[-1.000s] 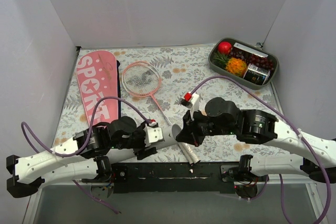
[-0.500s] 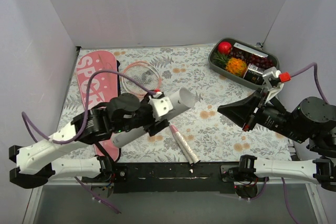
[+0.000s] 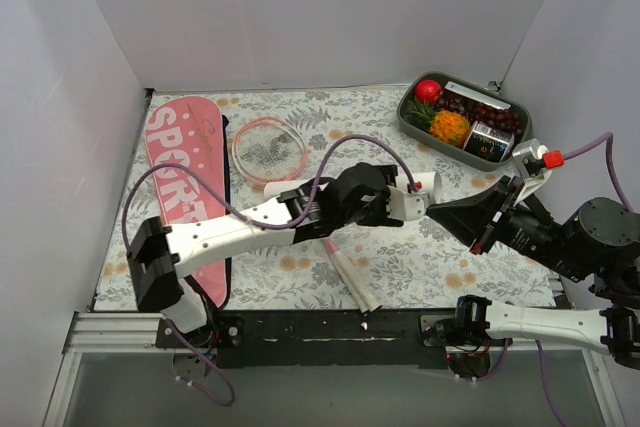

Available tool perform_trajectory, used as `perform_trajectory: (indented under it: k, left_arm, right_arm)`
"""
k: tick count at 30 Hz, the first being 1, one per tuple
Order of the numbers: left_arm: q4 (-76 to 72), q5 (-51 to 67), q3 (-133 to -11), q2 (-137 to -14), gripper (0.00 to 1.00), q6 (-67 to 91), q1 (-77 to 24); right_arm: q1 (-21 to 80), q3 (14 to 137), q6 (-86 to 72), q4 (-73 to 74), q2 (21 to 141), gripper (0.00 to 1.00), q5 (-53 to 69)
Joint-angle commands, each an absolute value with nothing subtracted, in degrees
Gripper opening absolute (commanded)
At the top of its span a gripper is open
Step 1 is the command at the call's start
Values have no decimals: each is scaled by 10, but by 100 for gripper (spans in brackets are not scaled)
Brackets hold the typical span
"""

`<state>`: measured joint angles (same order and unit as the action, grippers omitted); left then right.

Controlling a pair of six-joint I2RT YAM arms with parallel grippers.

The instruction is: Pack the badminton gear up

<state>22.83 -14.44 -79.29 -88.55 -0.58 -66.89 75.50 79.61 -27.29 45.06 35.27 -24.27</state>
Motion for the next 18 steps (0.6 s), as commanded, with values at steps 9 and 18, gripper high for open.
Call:
perform_trajectory:
  k: [9,18]
  left_arm:
    - [-75,-121,-855,-1156,0,-245,-641]
    - [-158,-70,-994,-1329,9,-272,-605]
  right_arm:
    - [758,759,-269,374,315,1,-193]
    - [758,746,-265,363,338,1,-161]
